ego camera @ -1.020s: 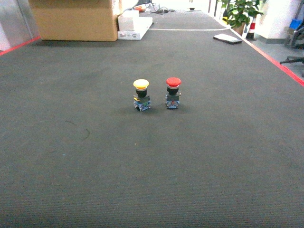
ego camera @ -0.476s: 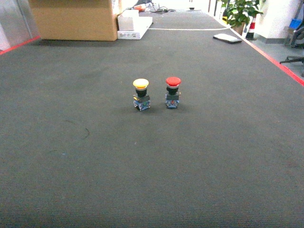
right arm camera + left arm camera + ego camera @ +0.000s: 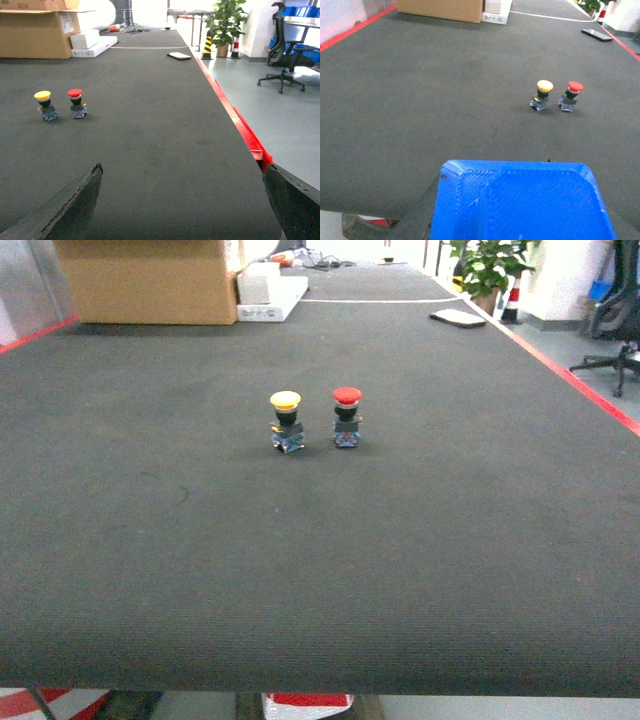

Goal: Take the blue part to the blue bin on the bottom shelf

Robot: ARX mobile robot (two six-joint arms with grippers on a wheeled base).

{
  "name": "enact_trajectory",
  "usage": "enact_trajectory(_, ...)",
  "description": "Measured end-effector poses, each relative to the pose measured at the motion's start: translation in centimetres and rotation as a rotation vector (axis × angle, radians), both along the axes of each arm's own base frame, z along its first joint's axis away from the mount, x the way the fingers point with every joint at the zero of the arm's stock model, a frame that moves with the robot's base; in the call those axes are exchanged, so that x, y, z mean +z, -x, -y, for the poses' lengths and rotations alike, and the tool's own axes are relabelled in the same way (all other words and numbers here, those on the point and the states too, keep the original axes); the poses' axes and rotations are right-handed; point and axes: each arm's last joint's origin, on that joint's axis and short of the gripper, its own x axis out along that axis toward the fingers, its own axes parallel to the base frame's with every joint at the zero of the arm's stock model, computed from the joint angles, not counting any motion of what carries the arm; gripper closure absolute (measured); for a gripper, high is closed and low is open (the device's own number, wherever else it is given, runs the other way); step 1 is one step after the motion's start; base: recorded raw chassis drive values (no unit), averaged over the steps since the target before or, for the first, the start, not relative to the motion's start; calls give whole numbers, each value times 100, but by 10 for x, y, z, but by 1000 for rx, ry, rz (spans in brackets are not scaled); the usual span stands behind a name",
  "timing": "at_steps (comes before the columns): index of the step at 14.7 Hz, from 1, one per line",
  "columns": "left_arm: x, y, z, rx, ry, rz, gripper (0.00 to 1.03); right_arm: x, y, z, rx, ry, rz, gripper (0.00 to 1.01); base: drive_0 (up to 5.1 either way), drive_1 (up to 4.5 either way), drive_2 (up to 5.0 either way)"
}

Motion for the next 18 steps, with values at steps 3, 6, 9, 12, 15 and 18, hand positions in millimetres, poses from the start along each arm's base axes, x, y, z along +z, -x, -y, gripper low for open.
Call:
enact_trajectory(3, 0, 0, 0, 0, -1, -1, 59, 0, 0, 0, 0, 0, 2, 3, -185, -185, -185)
enact_trajectory(6, 0, 0, 0, 0, 0, -1, 59, 0, 0, 0, 0, 0, 1, 3, -185, -185, -185)
enact_trajectory(9, 0, 0, 0, 0, 0, -1, 59, 0, 0, 0, 0, 0, 1, 3, -185, -185, -185)
enact_trajectory(12, 0, 0, 0, 0, 0, -1, 59, 0, 0, 0, 0, 0, 1, 3, -185, -185, -185)
enact_trajectory(15, 0, 0, 0, 0, 0, -1, 59, 0, 0, 0, 0, 0, 1, 3, -185, -185, -185)
enact_trajectory(18, 0, 0, 0, 0, 0, -1, 59, 0, 0, 0, 0, 0, 1, 3, -185, -185, -185)
